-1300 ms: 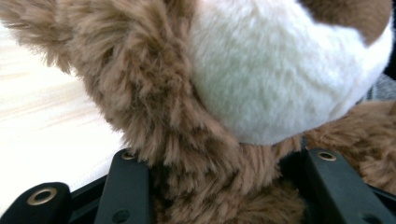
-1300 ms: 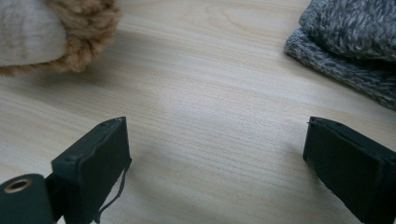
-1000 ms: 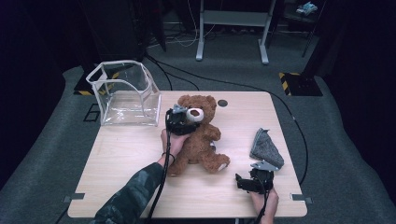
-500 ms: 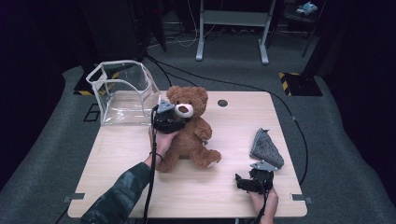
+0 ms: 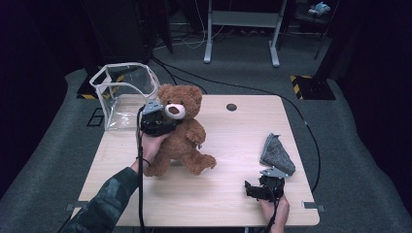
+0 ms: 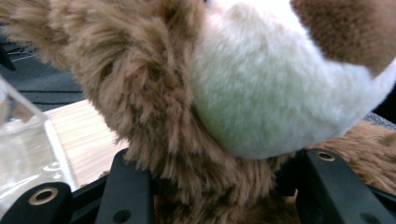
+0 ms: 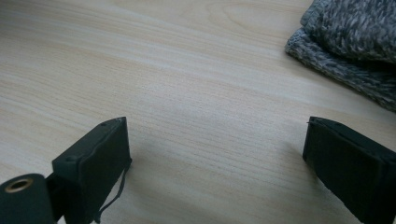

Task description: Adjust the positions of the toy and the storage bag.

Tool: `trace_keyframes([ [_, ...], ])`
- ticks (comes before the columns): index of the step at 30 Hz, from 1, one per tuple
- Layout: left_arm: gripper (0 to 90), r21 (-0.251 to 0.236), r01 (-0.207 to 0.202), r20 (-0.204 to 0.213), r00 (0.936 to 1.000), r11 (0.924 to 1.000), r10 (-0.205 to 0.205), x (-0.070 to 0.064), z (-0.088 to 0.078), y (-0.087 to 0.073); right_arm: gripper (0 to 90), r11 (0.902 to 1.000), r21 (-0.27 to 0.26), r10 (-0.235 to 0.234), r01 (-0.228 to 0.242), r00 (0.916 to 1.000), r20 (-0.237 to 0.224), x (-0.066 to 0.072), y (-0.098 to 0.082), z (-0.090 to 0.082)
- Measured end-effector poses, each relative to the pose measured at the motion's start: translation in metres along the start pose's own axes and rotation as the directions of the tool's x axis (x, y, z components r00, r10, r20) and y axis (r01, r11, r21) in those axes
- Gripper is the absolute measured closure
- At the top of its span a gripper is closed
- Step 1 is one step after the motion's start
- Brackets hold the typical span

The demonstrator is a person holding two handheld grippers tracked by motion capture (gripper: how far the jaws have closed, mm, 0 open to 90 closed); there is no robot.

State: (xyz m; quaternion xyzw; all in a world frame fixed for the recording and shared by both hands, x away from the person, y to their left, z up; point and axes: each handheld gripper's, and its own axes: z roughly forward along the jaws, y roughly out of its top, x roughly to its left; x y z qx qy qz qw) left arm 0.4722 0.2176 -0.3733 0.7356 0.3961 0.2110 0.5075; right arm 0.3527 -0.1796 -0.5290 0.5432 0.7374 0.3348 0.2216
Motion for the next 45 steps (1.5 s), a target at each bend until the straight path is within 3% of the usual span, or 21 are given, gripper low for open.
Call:
trace_keyframes([
  [18, 53.4, 0.021, 0.038, -0.026, 0.9989, 0.9991, -0.037, 0.040, -0.056, -0.013, 6.7, 0.9999, 0.005, -0.012, 0.012, 0.9999, 0.009, 0.000, 0.000, 0.000],
  [26, 53.3, 0.054, 0.068, -0.053, 0.9965, 0.9963, -0.065, 0.059, -0.081, -0.030, 6.6, 0.9999, 0.005, -0.016, 0.016, 0.9998, 0.011, 0.000, 0.000, 0.000],
  [34, 53.3, 0.099, 0.117, -0.073, 0.9913, 0.9882, -0.110, 0.078, -0.102, -0.054, 6.6, 0.9999, 0.006, -0.015, 0.015, 0.9998, 0.010, 0.001, 0.000, 0.000],
  [38, 53.3, 0.160, 0.156, -0.074, 0.9866, 0.9747, -0.146, 0.089, -0.109, -0.070, 6.6, 0.9999, 0.007, -0.016, 0.016, 0.9998, 0.011, 0.001, 0.000, 0.001],
  [39, 53.3, 0.160, 0.156, -0.074, 0.9866, 0.9747, -0.146, 0.089, -0.109, -0.070, 6.6, 0.9999, 0.007, -0.016, 0.016, 0.9998, 0.011, 0.001, 0.000, 0.001],
  [40, 53.3, 0.174, 0.186, -0.075, 0.9816, 0.9671, -0.175, 0.090, -0.109, -0.074, 6.6, 0.9999, 0.007, -0.015, 0.015, 0.9998, 0.012, 0.001, 0.000, 0.001],
  [44, 53.3, 0.215, 0.210, -0.075, 0.9773, 0.9539, -0.198, 0.097, -0.108, -0.086, 6.6, 0.9999, 0.007, -0.015, 0.014, 0.9998, 0.014, 0.001, 0.000, 0.001],
  [45, 53.3, 0.227, 0.227, -0.076, 0.9736, 0.9469, -0.216, 0.100, -0.106, -0.090, 6.6, 0.9999, 0.007, -0.015, 0.015, 0.9998, 0.013, 0.001, 0.000, 0.001],
])
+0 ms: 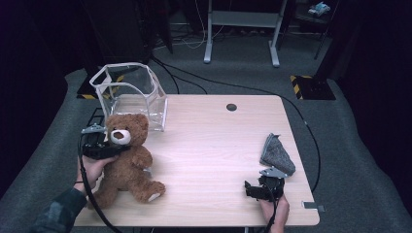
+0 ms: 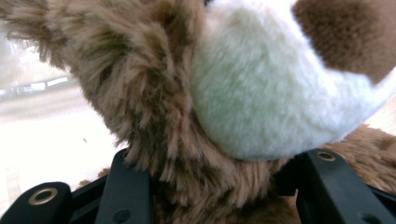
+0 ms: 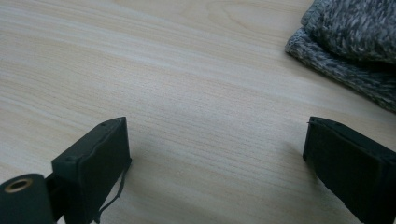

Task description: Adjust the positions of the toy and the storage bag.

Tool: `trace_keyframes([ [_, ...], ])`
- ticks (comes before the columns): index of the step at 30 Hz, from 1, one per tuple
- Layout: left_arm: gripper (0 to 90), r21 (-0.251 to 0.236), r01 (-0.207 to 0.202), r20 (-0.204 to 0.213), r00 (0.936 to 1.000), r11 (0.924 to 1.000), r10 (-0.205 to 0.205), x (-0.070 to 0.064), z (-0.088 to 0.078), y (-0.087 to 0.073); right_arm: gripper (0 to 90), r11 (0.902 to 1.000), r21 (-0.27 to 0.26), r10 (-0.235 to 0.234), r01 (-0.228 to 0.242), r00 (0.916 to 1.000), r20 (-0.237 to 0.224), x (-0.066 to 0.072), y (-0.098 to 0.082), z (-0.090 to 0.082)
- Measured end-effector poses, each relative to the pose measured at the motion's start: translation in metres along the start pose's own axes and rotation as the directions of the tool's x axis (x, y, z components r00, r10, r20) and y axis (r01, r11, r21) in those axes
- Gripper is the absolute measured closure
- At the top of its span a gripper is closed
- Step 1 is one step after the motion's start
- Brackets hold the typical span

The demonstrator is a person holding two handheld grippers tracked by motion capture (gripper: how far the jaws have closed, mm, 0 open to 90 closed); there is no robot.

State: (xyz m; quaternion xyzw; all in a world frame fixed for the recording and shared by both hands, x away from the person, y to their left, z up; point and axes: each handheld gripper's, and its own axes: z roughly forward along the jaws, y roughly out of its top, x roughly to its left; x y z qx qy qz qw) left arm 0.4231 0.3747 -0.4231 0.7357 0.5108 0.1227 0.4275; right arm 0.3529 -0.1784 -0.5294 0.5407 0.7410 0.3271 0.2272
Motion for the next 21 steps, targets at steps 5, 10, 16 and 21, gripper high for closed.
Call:
trace_keyframes([
  [5, 52.9, 0.036, 0.010, -0.002, 0.9999, 0.9993, -0.010, 0.010, 0.003, 0.002, 6.6, 1.0000, 0.001, -0.003, 0.003, 1.0000, 0.003, 0.000, 0.000, 0.000],
  [10, 51.8, 0.084, 0.054, -0.025, 0.9983, 0.9950, -0.052, 0.023, 0.018, 0.004, 6.6, 1.0000, 0.002, -0.002, 0.002, 1.0000, 0.003, 0.001, 0.000, 0.000],
  [16, 48.1, 0.135, 0.059, -0.052, 0.9973, 0.9891, -0.052, 0.028, 0.038, 0.008, 6.5, 1.0000, 0.000, 0.001, -0.001, 1.0000, 0.008, 0.002, 0.000, 0.001],
  [21, 48.2, 0.191, 0.060, -0.059, 0.9970, 0.9797, -0.050, 0.029, 0.052, 0.009, 6.6, 1.0000, -0.002, 0.001, -0.001, 1.0000, 0.008, 0.002, 0.000, 0.001],
])
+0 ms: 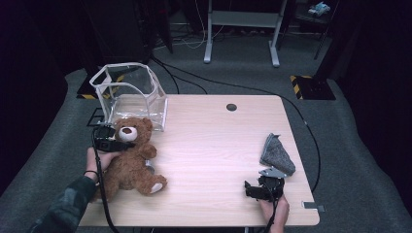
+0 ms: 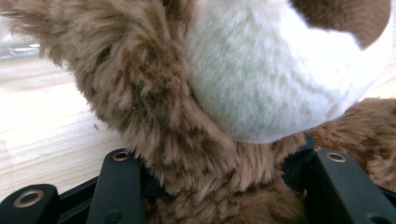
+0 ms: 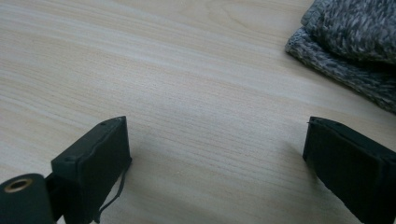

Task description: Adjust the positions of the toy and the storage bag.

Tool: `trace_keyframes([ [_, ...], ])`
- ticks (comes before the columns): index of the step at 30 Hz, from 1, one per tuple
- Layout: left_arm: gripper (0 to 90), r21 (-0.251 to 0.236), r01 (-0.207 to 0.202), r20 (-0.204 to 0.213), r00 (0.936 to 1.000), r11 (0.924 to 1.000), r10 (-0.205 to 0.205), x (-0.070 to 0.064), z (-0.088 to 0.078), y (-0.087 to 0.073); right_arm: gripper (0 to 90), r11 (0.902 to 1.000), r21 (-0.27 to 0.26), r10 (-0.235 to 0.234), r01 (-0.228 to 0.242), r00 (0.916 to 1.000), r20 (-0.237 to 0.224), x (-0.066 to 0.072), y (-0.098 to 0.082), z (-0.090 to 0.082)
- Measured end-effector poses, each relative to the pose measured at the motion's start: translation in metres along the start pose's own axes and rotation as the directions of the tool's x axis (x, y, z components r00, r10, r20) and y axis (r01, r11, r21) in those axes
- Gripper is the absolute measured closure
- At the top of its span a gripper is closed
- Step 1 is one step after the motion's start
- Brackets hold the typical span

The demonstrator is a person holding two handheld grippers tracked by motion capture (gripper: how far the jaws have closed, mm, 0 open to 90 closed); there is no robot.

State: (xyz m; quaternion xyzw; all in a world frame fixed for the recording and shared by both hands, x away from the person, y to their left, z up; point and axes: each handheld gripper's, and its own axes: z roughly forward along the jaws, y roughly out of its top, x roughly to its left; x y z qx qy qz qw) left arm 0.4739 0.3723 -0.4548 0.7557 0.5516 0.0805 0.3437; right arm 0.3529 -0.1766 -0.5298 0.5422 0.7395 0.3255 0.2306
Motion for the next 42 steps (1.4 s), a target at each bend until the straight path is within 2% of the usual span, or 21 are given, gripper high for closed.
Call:
trace_keyframes([
  [3, 48.7, 0.023, -0.011, 0.008, 0.9999, 0.9997, 0.011, 0.000, 0.002, -0.001, 6.6, 1.0000, 0.000, 0.000, 0.000, 1.0000, 0.000, 0.000, 0.000, 0.000],
  [4, 48.7, 0.048, -0.014, 0.019, 0.9997, 0.9988, 0.013, 0.000, 0.001, -0.001, 6.4, 1.0000, 0.001, -0.001, 0.001, 1.0000, 0.000, 0.000, 0.000, 0.000],
  [5, 48.7, 0.052, -0.010, 0.026, 0.9996, 0.9986, 0.009, 0.000, 0.001, -0.003, 6.4, 1.0000, 0.002, -0.003, 0.003, 1.0000, -0.002, 0.000, 0.000, 0.000],
  [6, 48.7, 0.076, -0.025, 0.040, 0.9990, 0.9968, 0.022, 0.001, 0.001, -0.004, 6.4, 1.0000, 0.002, -0.003, 0.003, 1.0000, -0.002, 0.000, 0.000, 0.000],
  [8, 48.6, 0.085, -0.025, 0.047, 0.9987, 0.9960, 0.021, 0.002, 0.002, -0.005, 6.5, 1.0000, 0.001, -0.002, 0.002, 1.0000, -0.001, 0.000, 0.000, 0.000],
  [14, 48.4, 0.097, -0.029, 0.070, 0.9973, 0.9948, 0.022, 0.003, 0.001, -0.012, 6.4, 1.0000, 0.002, -0.004, 0.004, 1.0000, -0.002, 0.000, 0.000, 0.000],
  [16, 48.3, 0.103, -0.052, 0.083, 0.9956, 0.9933, 0.044, 0.003, 0.000, -0.015, 6.4, 1.0000, 0.001, -0.003, 0.003, 1.0000, -0.001, 0.000, 0.000, 0.000],
  [19, 47.7, 0.117, -0.061, 0.099, 0.9939, 0.9912, 0.050, 0.001, -0.002, -0.018, 6.4, 1.0000, 0.001, -0.003, 0.003, 1.0000, -0.001, 0.000, 0.000, 0.000],
  [27, 46.0, 0.115, -0.057, 0.111, 0.9928, 0.9918, 0.044, 0.000, -0.006, -0.025, 6.3, 1.0000, 0.002, -0.003, 0.003, 1.0000, 0.000, 0.000, 0.000, 0.000],
  [29, 45.3, 0.119, -0.071, 0.110, 0.9922, 0.9903, 0.058, -0.001, -0.007, -0.026, 6.3, 1.0000, 0.002, -0.003, 0.003, 1.0000, 0.000, 0.000, 0.000, 0.000],
  [33, 40.9, 0.117, -0.058, 0.112, 0.9928, 0.9914, 0.045, -0.001, -0.008, -0.026, 6.2, 1.0000, 0.003, -0.003, 0.003, 1.0000, -0.001, 0.000, 0.000, 0.000],
  [37, 25.0, 0.113, -0.050, 0.107, 0.9935, 0.9923, 0.038, -0.004, -0.009, -0.021, 6.1, 1.0000, 0.005, -0.004, 0.004, 1.0000, -0.002, 0.000, 0.000, 0.000],
  [38, 22.2, 0.130, -0.068, 0.096, 0.9938, 0.9892, 0.056, -0.008, -0.011, -0.019, 6.0, 1.0000, 0.005, -0.003, 0.003, 1.0000, -0.002, 0.000, 0.000, 0.000],
  [40, 17.6, 0.112, -0.070, 0.083, 0.9947, 0.9913, 0.061, -0.012, -0.012, -0.017, 5.7, 0.9999, 0.009, -0.008, 0.008, 1.0000, -0.002, 0.000, 0.000, 0.000],
  [42, 14.4, 0.119, -0.078, 0.079, 0.9945, 0.9898, 0.069, -0.013, -0.014, -0.015, 5.6, 0.9999, 0.009, -0.011, 0.011, 0.9999, -0.003, 0.000, 0.000, 0.000],
])
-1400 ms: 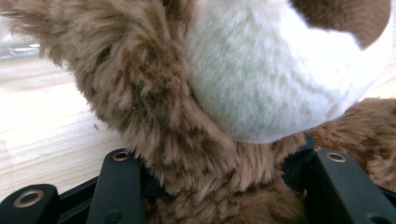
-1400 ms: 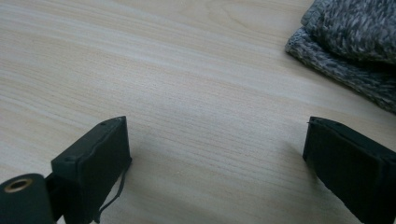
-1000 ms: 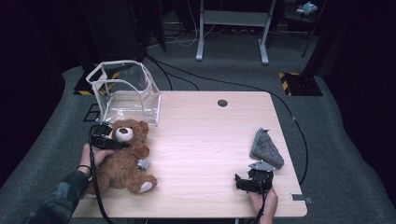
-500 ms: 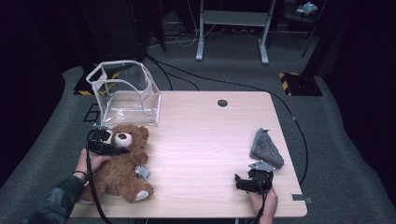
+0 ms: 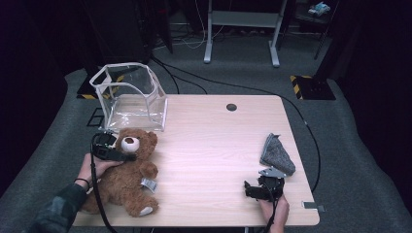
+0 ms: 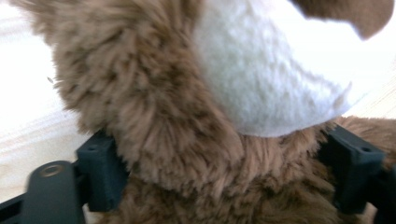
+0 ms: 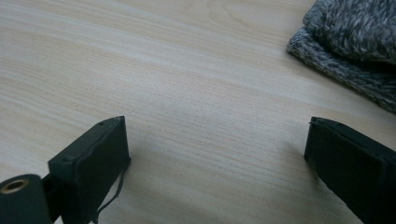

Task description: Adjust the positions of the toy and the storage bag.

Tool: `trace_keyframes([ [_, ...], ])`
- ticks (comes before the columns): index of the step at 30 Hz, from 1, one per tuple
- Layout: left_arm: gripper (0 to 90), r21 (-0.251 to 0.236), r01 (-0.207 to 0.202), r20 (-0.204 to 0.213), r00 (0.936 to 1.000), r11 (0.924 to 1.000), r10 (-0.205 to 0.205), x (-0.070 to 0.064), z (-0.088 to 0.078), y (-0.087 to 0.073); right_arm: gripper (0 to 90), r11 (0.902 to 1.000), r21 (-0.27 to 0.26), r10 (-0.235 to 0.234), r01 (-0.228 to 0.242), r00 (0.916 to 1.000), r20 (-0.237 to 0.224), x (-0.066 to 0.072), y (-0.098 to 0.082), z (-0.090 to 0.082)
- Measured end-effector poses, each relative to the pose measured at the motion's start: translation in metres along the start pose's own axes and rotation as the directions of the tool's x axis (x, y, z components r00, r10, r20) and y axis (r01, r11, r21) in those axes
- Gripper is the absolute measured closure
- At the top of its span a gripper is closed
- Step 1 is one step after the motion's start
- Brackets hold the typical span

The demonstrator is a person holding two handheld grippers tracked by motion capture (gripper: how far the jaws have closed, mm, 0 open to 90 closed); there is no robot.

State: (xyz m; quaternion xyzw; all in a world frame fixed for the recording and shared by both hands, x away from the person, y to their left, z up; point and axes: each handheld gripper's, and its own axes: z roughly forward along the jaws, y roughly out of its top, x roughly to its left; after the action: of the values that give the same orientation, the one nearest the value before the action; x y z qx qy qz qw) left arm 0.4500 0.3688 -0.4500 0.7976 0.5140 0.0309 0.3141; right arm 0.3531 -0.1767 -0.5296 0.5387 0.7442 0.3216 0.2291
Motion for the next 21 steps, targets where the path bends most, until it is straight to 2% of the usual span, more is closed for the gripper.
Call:
trace_keyframes([
  [3, 12.4, -0.010, -0.003, -0.026, 0.9997, 0.9999, 0.003, -0.004, -0.004, 0.003, 5.2, 1.0000, 0.002, -0.003, 0.003, 1.0000, 0.001, 0.000, 0.000, 0.000],
  [6, 8.5, -0.054, -0.001, -0.058, 0.9983, 0.9985, -0.002, -0.008, -0.013, 0.009, 4.7, 1.0000, 0.004, -0.008, 0.008, 1.0000, 0.000, 0.000, 0.000, 0.000],
  [7, 7.3, -0.054, -0.001, -0.058, 0.9983, 0.9985, -0.002, -0.008, -0.013, 0.009, 4.3, 1.0000, 0.005, -0.003, 0.003, 1.0000, 0.003, 0.000, 0.001, 0.001],
  [9, 5.5, -0.074, -0.009, -0.079, 0.9969, 0.9972, 0.003, -0.009, -0.024, 0.015, 3.7, 1.0000, 0.007, -0.005, 0.005, 1.0000, 0.003, 0.001, 0.001, 0.001],
  [11, 4.6, -0.074, -0.008, -0.080, 0.9968, 0.9973, 0.002, -0.010, -0.027, 0.017, 3.4, 1.0000, 0.005, -0.001, 0.001, 1.0000, 0.001, 0.001, 0.001, 0.001],
  [12, 4.2, -0.092, -0.015, -0.094, 0.9955, 0.9957, 0.006, -0.011, -0.031, 0.021, 2.9, 0.9999, 0.007, -0.015, 0.015, 0.9999, 0.004, 0.001, 0.001, 0.001],
  [14, 4.1, -0.094, -0.018, -0.094, 0.9956, 0.9955, 0.009, -0.012, -0.034, 0.023, 2.4, 0.9999, 0.012, -0.007, 0.007, 1.0000, 0.003, 0.002, 0.001, 0.001],
  [17, 2.2, -0.120, -0.030, -0.117, 0.9930, 0.9924, 0.016, -0.015, -0.041, 0.029, 0.6, 0.9997, 0.016, -0.019, 0.019, 0.9998, -0.002, 0.002, 0.001, 0.002],
  [19, 1.3, -0.118, -0.031, -0.117, 0.9929, 0.9926, 0.017, -0.016, -0.042, 0.030, 0.2, 0.9996, 0.015, -0.024, 0.024, 0.9997, -0.005, 0.003, 0.002, 0.002],
  [20, 0.4, -0.145, -0.035, -0.129, 0.9914, 0.9888, 0.016, -0.018, -0.046, 0.034, 0.0, 0.9997, 0.017, -0.020, 0.020, 0.9998, -0.007, 0.003, 0.002, 0.002],
  [21, 0.4, -0.145, -0.035, -0.129, 0.9914, 0.9888, 0.016, -0.018, -0.046, 0.034, 0.0, 0.9997, 0.017, -0.020, 0.020, 0.9998, -0.007, 0.003, 0.002, 0.002],
])
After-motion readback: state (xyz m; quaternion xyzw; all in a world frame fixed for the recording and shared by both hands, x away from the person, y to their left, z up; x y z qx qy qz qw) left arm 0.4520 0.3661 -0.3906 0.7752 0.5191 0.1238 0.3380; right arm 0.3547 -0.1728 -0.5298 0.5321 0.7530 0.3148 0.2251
